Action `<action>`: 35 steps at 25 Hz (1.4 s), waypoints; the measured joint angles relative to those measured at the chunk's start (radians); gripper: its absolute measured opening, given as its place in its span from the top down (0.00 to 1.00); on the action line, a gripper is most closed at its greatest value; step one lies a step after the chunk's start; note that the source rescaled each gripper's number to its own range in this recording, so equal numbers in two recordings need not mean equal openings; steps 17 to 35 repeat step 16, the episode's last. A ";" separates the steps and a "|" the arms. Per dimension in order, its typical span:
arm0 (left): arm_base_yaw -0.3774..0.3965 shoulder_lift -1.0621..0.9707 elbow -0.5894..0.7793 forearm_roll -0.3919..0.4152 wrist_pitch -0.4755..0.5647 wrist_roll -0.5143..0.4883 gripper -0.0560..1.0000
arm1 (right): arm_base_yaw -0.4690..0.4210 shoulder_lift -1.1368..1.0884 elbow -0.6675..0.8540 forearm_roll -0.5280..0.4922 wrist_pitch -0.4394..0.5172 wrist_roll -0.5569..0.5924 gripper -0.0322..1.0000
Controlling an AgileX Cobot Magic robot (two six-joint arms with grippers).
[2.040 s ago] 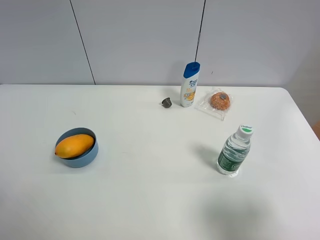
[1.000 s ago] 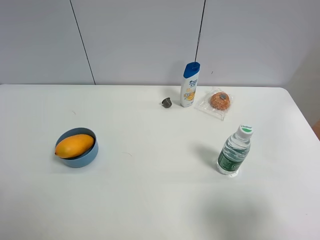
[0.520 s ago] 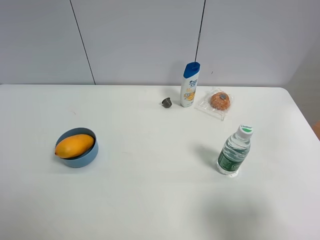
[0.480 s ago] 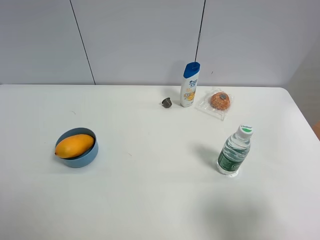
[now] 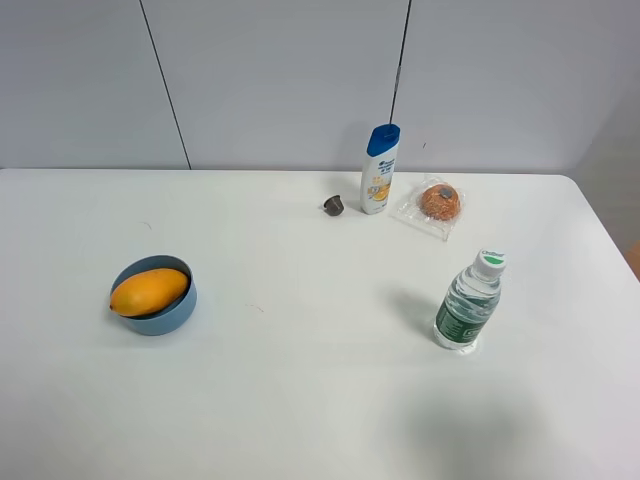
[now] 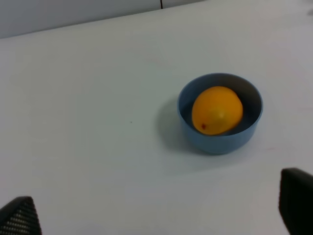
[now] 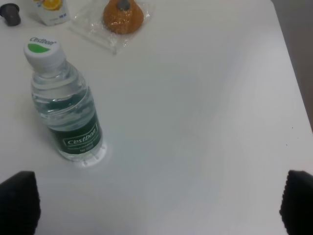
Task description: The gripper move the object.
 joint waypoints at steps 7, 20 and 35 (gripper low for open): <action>0.000 0.000 0.000 0.001 0.000 0.000 0.01 | 0.000 0.000 0.000 0.000 0.000 0.000 0.00; 0.000 0.000 0.000 0.003 0.000 0.000 0.01 | 0.000 0.000 0.000 0.000 0.000 0.000 0.00; 0.000 0.000 0.000 0.003 0.000 0.000 0.01 | 0.000 0.000 0.000 0.000 0.000 0.000 0.00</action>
